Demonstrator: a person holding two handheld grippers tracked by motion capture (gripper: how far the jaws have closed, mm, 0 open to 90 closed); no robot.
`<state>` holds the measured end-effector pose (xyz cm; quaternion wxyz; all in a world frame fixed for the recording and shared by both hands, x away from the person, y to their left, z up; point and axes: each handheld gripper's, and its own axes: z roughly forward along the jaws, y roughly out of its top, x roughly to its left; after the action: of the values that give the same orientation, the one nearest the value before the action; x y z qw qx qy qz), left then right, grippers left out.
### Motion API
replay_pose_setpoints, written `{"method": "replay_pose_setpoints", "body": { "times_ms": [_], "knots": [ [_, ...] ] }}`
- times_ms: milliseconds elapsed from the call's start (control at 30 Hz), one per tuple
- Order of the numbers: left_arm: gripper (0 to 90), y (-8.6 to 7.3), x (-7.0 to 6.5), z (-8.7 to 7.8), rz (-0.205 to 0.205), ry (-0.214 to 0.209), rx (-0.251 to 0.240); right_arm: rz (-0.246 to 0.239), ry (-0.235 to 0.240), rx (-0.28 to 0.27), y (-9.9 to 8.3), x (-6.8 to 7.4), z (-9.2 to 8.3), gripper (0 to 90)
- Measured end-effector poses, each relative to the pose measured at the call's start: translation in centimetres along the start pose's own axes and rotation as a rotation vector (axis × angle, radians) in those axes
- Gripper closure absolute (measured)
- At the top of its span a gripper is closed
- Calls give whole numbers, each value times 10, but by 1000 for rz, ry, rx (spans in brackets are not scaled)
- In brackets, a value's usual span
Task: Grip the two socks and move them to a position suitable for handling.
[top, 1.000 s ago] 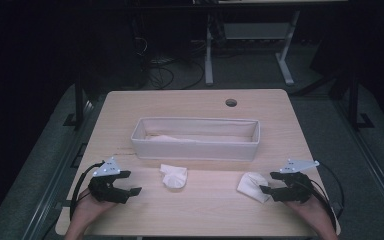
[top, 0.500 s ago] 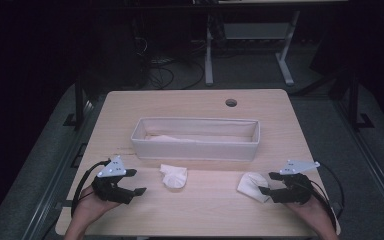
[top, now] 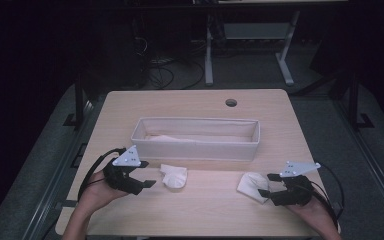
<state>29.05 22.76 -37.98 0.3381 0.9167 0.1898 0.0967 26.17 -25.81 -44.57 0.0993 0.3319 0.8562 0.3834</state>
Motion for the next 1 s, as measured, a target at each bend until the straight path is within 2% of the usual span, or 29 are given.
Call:
{"method": "replay_pose_setpoints", "body": {
  "times_ms": [367,600,733,833,1000],
  "knots": [
    [395,14,2,35,32,-49,68,1,11,-18,-2,0,-1,327],
    [427,22,-2,50,68,-73,113,0,7,-27,-5,3,-6,327],
    [444,25,0,57,66,-86,125,1,11,-27,-5,3,-6,328],
    [473,28,0,63,87,-100,153,4,14,-20,-6,3,-5,328],
    [500,30,1,76,91,-115,201,-5,9,-20,-6,4,-6,331]
  ]
}}
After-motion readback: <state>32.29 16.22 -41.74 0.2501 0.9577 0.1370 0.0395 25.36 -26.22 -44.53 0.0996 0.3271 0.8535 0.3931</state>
